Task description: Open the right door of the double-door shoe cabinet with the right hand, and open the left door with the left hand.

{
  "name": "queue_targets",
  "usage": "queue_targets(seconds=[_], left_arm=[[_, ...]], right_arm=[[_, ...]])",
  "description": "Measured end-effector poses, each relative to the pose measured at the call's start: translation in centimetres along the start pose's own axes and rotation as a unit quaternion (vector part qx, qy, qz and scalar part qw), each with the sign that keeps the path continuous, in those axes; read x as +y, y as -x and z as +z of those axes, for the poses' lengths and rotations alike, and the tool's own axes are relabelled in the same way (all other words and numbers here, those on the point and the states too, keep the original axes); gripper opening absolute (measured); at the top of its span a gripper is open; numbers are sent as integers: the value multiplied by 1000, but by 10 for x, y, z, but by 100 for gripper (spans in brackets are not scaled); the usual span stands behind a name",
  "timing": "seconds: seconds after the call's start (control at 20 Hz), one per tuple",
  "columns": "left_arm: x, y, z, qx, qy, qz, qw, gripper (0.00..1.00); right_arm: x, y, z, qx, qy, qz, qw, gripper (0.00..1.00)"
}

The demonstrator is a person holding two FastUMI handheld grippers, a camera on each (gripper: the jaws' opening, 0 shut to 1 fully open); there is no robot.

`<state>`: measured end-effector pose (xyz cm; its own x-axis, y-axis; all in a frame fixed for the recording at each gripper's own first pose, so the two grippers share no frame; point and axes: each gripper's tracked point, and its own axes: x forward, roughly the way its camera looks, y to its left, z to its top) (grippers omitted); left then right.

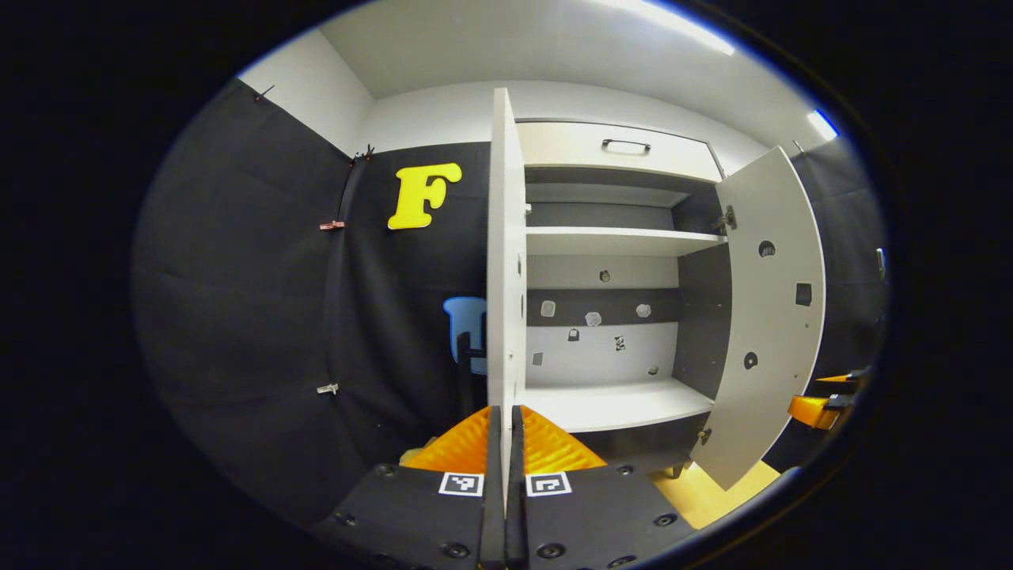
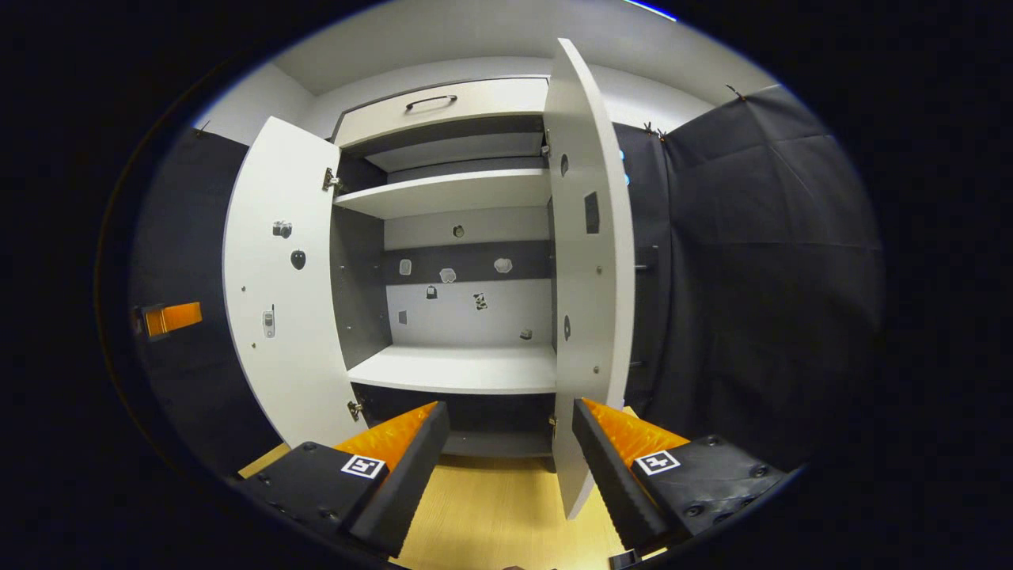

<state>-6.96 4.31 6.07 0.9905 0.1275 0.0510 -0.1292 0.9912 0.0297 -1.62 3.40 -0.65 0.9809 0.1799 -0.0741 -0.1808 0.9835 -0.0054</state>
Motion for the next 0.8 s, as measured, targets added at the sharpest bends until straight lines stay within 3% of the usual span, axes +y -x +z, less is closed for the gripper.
queue_targets(seconds=[0.1,0.15,0.35,0.45,0.6,0.7,0.8], left_arm=[[-24,10,-17,8,-13,11,1000,8],[-37,16,-24,12,-27,11,1000,14],[-95,39,-57,35,-72,-15,997,66],[-115,50,-72,50,-45,-19,998,92],[-123,63,-82,57,20,-5,998,96],[-106,66,-88,55,37,23,998,97],[-104,67,-90,54,46,13,997,97]], right_arm=[[-14,15,-3,2,-4,7,1000,98],[-20,19,-5,2,-6,11,1000,98],[-39,37,-16,8,-14,12,1000,98],[-43,42,-20,7,-14,8,1000,98],[-51,51,-30,4,-15,-4,1000,98],[-52,56,-39,7,-20,-6,1000,99],[-47,67,-43,2,-31,-3,1000,99]])
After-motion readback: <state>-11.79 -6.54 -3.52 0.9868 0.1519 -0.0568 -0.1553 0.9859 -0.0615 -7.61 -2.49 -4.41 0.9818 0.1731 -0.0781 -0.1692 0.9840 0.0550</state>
